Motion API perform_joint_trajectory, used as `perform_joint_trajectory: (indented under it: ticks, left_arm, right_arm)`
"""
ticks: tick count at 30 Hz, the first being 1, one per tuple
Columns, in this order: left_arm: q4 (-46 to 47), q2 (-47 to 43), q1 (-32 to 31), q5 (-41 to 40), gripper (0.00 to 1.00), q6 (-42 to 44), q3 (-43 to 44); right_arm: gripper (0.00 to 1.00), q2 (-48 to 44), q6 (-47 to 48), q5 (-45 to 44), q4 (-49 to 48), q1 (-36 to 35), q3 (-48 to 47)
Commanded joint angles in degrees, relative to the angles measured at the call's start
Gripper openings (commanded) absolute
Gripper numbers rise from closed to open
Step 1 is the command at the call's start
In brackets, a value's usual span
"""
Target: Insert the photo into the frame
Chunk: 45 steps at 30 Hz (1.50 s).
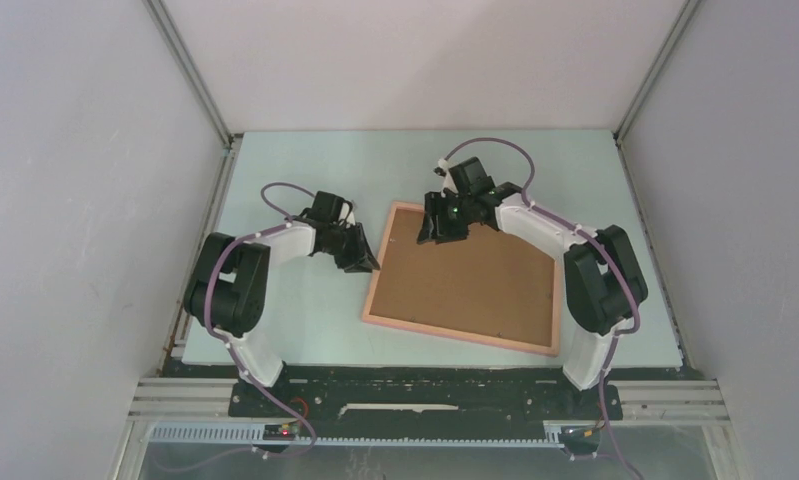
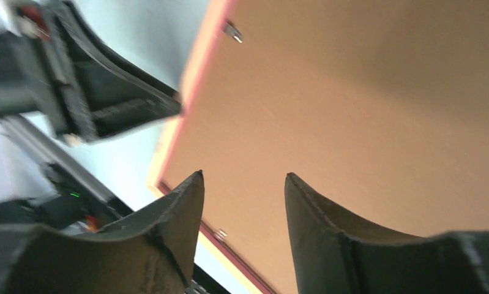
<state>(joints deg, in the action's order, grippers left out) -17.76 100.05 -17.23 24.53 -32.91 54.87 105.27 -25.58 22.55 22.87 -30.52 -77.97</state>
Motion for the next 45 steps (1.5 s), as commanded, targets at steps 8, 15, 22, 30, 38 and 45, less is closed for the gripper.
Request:
perform_joint_trajectory:
  ticks: [8,15,22,30,38,45]
  left_arm:
    - [-4.83,-11.71,0.81,-7.72,0.44,6.06,2.48]
    - [-3.05,-17.76,3.25,-8.45,0.52,5.87,0.63]
    - [-2.34,-18.29,4.35,-6.5,0.52,5.27,0.42]
    - [-1.76,-18.93,5.43,-6.04,0.52,4.79,-0.02]
    - [-1.58,-19.23,5.72,-6.14,0.52,4.82,-0.38]
    - [-1.5,-19.64,6.34,-5.96,0.52,4.67,-0.38]
  right_arm:
    - [0.65,-14.67,30.18,-17.11,21.99,-9.95,8.29]
    - [0.64,-13.22,30.71,-20.27,23.9,-20.33,11.75]
    - [0.61,-10.91,29.59,-19.17,24.25,-24.77,12.18]
    - [0.53,-7.59,27.99,-20.7,23.91,-27.6,12.56]
    - [0.45,-4.53,26.31,-25.9,23.0,-28.69,12.65]
    - [0.41,-2.4,25.23,-29.88,22.53,-30.0,13.24]
